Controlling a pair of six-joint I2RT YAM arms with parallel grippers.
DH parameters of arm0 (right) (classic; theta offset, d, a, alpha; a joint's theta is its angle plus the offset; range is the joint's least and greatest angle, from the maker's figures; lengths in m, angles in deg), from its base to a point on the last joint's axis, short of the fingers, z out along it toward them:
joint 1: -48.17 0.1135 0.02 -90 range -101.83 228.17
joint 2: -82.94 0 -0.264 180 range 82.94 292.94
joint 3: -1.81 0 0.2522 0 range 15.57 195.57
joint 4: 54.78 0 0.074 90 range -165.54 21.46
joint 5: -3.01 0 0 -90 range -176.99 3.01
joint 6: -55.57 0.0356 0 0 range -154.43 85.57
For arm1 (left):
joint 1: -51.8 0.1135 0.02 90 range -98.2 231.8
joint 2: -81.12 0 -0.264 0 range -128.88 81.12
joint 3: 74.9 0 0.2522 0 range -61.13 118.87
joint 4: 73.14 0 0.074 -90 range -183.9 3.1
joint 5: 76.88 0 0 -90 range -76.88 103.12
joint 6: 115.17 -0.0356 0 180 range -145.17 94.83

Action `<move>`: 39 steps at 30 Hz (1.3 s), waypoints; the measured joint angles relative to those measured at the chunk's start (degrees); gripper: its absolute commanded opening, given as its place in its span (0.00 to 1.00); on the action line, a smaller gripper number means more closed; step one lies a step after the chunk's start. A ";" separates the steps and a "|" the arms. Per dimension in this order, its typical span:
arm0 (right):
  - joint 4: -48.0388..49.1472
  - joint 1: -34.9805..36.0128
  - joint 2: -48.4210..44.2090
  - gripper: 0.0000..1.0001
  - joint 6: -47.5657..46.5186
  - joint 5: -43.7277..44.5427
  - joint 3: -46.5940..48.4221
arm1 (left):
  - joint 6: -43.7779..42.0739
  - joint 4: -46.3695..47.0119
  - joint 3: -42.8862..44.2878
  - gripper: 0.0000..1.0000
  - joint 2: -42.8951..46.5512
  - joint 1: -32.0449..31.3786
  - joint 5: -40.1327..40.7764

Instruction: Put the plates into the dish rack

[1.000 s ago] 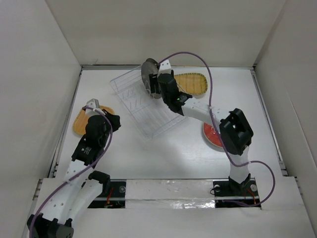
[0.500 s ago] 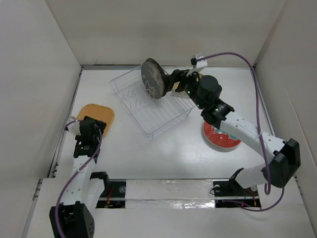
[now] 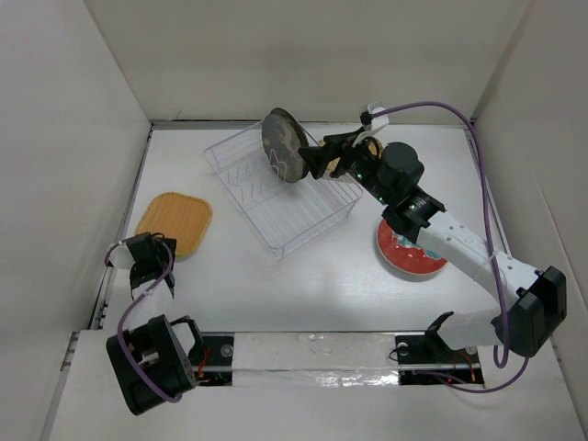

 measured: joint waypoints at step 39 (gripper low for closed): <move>3.06 -3.67 0.66 0.14 8.98 -13.53 -1.60 | 2.29 3.26 -8.04 0.00 30.05 1.31 -2.03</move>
